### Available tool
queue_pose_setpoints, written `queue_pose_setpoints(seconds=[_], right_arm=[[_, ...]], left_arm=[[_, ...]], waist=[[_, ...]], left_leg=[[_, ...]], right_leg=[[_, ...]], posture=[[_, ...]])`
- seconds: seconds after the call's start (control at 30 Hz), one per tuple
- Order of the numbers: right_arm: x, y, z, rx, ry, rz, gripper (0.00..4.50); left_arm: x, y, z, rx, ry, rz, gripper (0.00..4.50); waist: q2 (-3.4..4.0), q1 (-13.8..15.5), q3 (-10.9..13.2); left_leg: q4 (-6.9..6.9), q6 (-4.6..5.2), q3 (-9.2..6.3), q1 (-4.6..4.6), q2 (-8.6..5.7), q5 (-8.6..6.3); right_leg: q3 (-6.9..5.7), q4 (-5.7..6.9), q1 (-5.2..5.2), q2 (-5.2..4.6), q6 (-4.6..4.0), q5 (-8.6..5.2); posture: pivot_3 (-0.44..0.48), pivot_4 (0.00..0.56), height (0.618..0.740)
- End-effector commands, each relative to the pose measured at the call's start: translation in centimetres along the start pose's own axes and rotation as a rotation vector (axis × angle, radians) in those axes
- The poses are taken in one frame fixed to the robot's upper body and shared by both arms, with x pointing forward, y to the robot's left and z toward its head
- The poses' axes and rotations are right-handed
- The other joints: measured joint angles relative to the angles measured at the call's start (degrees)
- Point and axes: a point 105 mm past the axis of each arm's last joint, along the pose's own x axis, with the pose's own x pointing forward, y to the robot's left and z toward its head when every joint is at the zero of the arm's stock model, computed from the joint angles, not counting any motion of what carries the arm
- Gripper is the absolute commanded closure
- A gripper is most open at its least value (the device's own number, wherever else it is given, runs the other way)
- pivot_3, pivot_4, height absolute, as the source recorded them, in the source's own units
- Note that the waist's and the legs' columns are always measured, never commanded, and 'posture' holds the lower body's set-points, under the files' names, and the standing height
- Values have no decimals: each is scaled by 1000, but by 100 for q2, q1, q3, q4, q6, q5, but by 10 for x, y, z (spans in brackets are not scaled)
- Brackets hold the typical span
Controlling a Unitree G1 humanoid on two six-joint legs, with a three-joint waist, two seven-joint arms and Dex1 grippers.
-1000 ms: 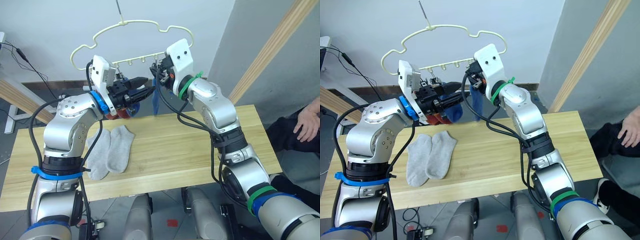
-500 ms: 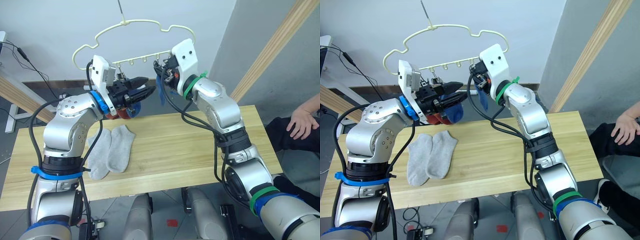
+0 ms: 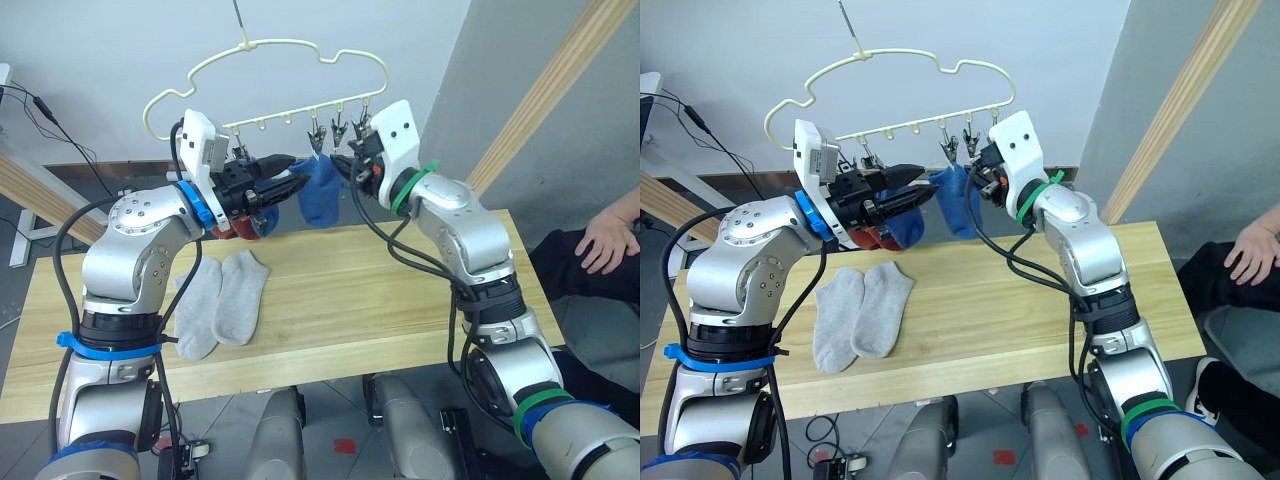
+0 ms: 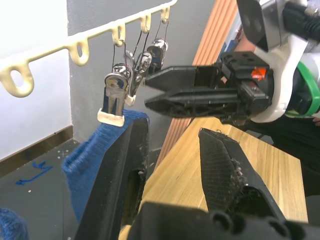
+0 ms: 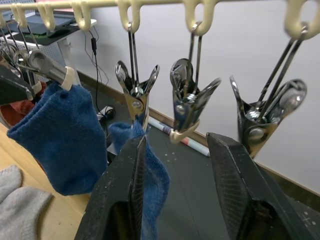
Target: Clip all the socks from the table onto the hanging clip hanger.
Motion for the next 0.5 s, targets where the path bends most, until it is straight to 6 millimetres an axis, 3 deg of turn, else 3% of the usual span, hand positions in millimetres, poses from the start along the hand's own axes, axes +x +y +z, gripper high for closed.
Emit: queue_pose_setpoints(seconds=[0.03,0.37,0.5], right_arm=[[3,1,19,-41,-59,-16,2539],[17,-1,27,-54,-93,-63,2539],[19,1,28,-53,-100,-57,3002]], left_arm=[[-2,1,13,47,-35,3,2648],[-1,3,15,54,-41,6,2648],[-1,3,15,54,-41,4,2612]], waist=[[0,0,0],[0,3,0],[0,4,0]], left_leg=[[1,0,0,0,0,0],[1,0,1,-2,-2,0],[1,-1,0,-4,-1,0]], right_leg=[[0,0,0,0,0,0],[0,-1,-1,-1,0,0],[-1,-2,-1,-2,0,0]], posture=[[-66,356,740],[-62,346,740],[-62,346,740]])
